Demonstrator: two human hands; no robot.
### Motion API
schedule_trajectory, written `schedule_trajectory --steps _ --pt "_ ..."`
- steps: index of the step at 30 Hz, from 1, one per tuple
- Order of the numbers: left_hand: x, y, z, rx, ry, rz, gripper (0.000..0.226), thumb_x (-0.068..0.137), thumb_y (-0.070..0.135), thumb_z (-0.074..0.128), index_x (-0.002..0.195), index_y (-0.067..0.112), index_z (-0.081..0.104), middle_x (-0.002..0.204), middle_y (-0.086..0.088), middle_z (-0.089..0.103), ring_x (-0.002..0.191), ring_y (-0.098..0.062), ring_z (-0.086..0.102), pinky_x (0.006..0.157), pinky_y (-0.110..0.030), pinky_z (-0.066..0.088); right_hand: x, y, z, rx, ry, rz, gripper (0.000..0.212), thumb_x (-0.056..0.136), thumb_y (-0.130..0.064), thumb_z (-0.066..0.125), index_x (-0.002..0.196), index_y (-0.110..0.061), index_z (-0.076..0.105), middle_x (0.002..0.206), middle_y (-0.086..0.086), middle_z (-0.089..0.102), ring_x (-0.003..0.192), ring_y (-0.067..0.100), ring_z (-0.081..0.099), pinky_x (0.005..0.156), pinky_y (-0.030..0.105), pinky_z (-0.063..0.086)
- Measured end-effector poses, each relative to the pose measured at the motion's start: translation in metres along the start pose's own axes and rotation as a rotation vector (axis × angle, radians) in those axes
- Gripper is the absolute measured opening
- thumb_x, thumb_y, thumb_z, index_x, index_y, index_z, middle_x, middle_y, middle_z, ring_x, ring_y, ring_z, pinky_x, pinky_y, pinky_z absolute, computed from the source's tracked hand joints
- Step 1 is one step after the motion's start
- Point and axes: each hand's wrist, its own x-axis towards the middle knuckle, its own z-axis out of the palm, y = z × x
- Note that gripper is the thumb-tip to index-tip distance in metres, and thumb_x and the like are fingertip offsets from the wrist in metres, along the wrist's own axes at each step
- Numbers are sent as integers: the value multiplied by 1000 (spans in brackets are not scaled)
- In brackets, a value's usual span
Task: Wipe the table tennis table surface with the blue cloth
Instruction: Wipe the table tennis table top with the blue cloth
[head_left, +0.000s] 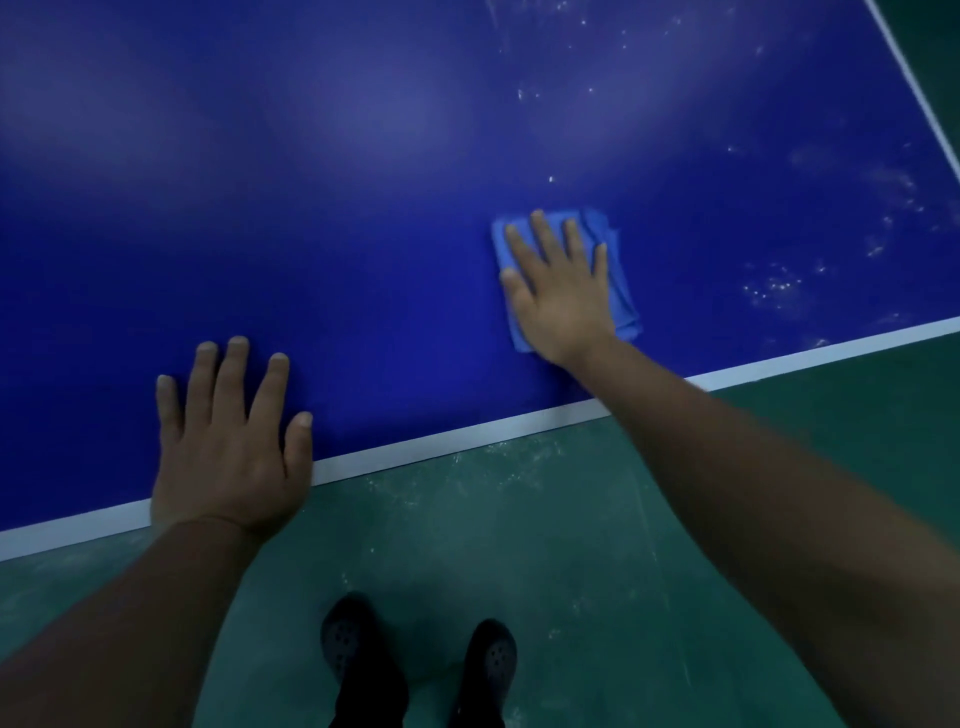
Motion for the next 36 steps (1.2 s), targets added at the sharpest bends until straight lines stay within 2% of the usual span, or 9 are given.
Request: schedule_trajectory --steps 6,9,11,15,18,21,26,30,36 --pt "1 -1 0 -2 5 12 69 99 52 16 153 12 33 162 -19 21 152 -34 7 122 -52 -2 -5 91 -3 128 29 565 57 105 -51 15 158 -35 5 167 -2 -3 153 30 -5 120 59 -4" --pt "0 0 0 -9 21 15 67 100 49 20 151 10 36 160 -22 25 151 -38 12 121 -59 5 -35 106 -1 160 29 691 58 105 -50 13 159 -33 3 167 1 -4 152 32 -5 120 59 -4" --pt "0 0 0 -16 24 18 66 100 48 21 150 9 37 159 -22 27 150 -39 14 121 -60 6 -45 93 0 126 18 622 58 105 -49 15 159 -32 3 167 1 -4 152 32 -4 120 58 -3" --pt "0 0 -2 -3 3 18 68 99 51 19 152 10 35 160 -21 24 151 -38 12 121 -52 -4 -45 44 5 -3 -3 143 62 101 -57 8 158 -35 5 166 -6 -4 153 27 -7 119 54 -8" --pt "2 1 -3 8 -30 2 70 99 54 17 154 13 32 162 -18 21 152 -35 8 120 -45 -10 -35 33 4 -7 -23 -51 66 96 -61 2 157 -36 7 166 -8 -3 153 24 -9 120 55 -8" --pt "2 9 -9 -32 -34 -37 70 98 54 17 152 12 35 162 -19 23 152 -35 9 121 -48 -8 -22 42 2 -19 -24 -151 63 99 -60 6 157 -36 10 166 -9 0 153 23 -8 121 56 -5" --pt "49 58 -16 -154 51 -14 62 98 46 27 143 8 47 158 -19 33 150 -36 20 122 -55 0 29 46 -3 -42 27 -300 56 102 -53 21 155 -33 28 165 -5 17 153 28 9 119 59 7" --pt "130 96 -18 -265 109 -29 59 99 44 26 141 12 52 159 -11 34 152 -28 18 123 -52 1 96 32 -14 -6 37 -250 61 101 -54 13 157 -32 19 167 -4 6 153 26 -3 121 56 -3" --pt "258 118 -22 -303 189 -81 63 98 46 23 145 11 47 162 -9 30 153 -25 15 123 -50 2 200 16 -32 -15 49 -398 63 98 -55 11 157 -33 18 167 -3 7 153 28 -1 121 58 -1"
